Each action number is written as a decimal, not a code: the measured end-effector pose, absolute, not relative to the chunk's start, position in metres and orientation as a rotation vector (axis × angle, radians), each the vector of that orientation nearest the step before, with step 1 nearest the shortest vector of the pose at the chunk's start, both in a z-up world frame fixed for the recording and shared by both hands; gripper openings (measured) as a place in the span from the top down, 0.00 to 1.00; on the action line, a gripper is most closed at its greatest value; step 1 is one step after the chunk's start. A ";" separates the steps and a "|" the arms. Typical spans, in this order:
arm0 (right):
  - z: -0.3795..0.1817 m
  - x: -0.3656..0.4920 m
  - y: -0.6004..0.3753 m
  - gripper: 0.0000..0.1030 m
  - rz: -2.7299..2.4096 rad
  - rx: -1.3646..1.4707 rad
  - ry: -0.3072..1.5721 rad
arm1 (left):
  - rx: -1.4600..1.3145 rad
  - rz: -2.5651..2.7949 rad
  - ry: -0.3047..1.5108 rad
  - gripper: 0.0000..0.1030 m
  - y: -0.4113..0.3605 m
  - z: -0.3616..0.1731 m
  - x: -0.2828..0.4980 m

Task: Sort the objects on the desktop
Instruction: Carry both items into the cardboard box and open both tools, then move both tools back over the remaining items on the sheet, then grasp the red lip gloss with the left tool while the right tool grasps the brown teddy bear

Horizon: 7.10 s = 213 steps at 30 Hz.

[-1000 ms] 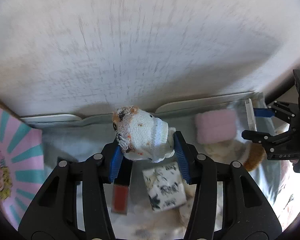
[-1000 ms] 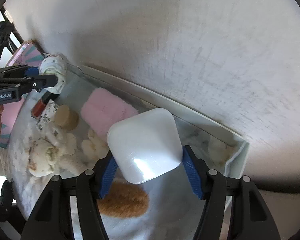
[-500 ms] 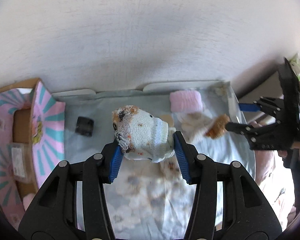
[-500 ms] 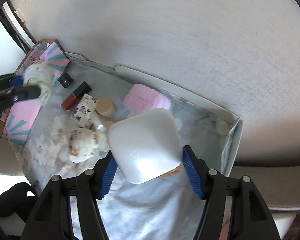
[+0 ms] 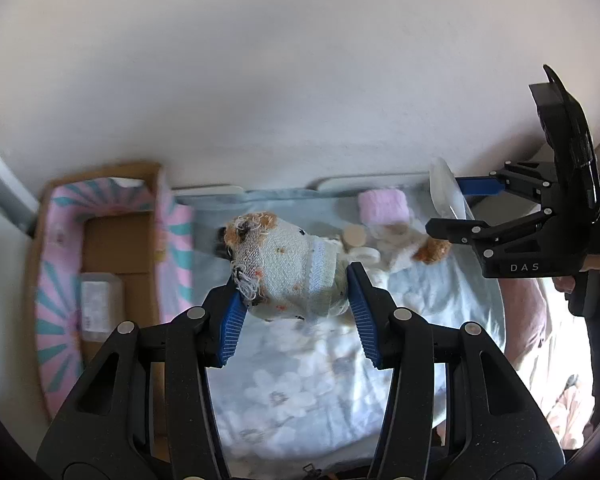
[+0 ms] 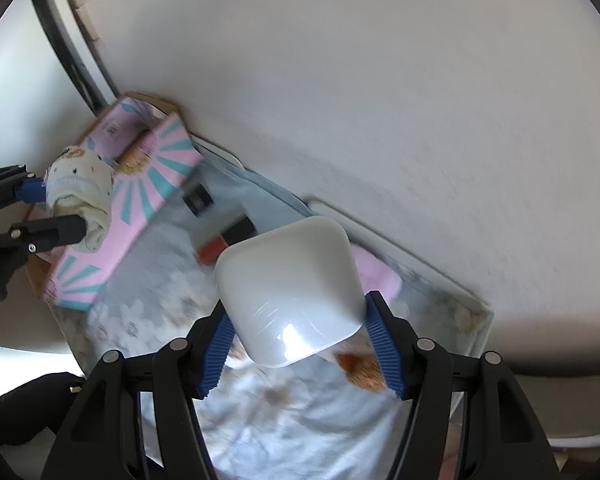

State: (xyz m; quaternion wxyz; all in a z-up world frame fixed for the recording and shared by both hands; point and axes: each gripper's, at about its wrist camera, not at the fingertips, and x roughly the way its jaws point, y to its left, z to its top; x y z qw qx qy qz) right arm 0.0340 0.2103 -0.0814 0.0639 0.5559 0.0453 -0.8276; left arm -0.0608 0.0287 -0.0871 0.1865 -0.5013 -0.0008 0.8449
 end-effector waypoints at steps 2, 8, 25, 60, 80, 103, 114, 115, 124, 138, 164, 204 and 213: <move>-0.077 0.028 0.196 0.42 -2.481 1.659 0.162 | -1.409 2.398 -0.014 0.57 0.014 -0.079 -0.057; -0.067 0.005 0.150 0.42 -2.410 1.610 0.250 | -1.416 2.459 -0.058 0.57 -0.020 -0.075 -0.052; -0.056 -0.064 -0.002 0.42 -2.198 1.456 0.444 | -1.555 2.622 -0.274 0.57 -0.133 -0.107 -0.027; -0.146 -0.097 -0.077 0.39 -1.958 1.724 0.457 | -1.799 2.505 -0.437 0.50 -0.158 -0.183 -0.020; -0.135 -0.099 -0.062 0.06 -2.054 1.687 0.357 | -1.795 2.493 -0.418 0.00 -0.158 -0.186 -0.028; -0.098 -0.088 -0.034 0.06 -2.155 1.686 0.340 | -1.758 2.508 -0.320 0.00 -0.153 -0.167 -0.023; -0.061 -0.070 0.021 0.06 -2.277 1.675 0.263 | -1.690 2.508 -0.226 0.00 -0.130 -0.135 -0.034; -0.059 -0.068 0.027 0.06 -2.288 1.676 0.253 | -1.684 2.513 -0.214 0.00 -0.128 -0.133 -0.034; -0.046 -0.042 0.092 0.06 -2.402 1.701 0.149 | -1.563 2.490 -0.139 0.00 -0.092 -0.109 -0.042; -0.044 0.009 0.184 0.06 -2.548 1.738 -0.028 | -1.458 2.377 -0.019 0.00 -0.013 -0.091 -0.058; -0.186 0.088 0.326 0.06 -2.638 1.875 -0.354 | -1.580 2.292 0.229 0.07 0.077 -0.221 -0.093; -0.140 0.094 0.339 0.44 -2.692 1.726 -0.316 | -1.502 2.280 0.240 0.83 0.076 -0.194 -0.082; -0.100 0.064 0.300 0.44 -2.718 1.661 -0.244 | -1.432 2.325 0.161 0.83 0.054 -0.138 -0.076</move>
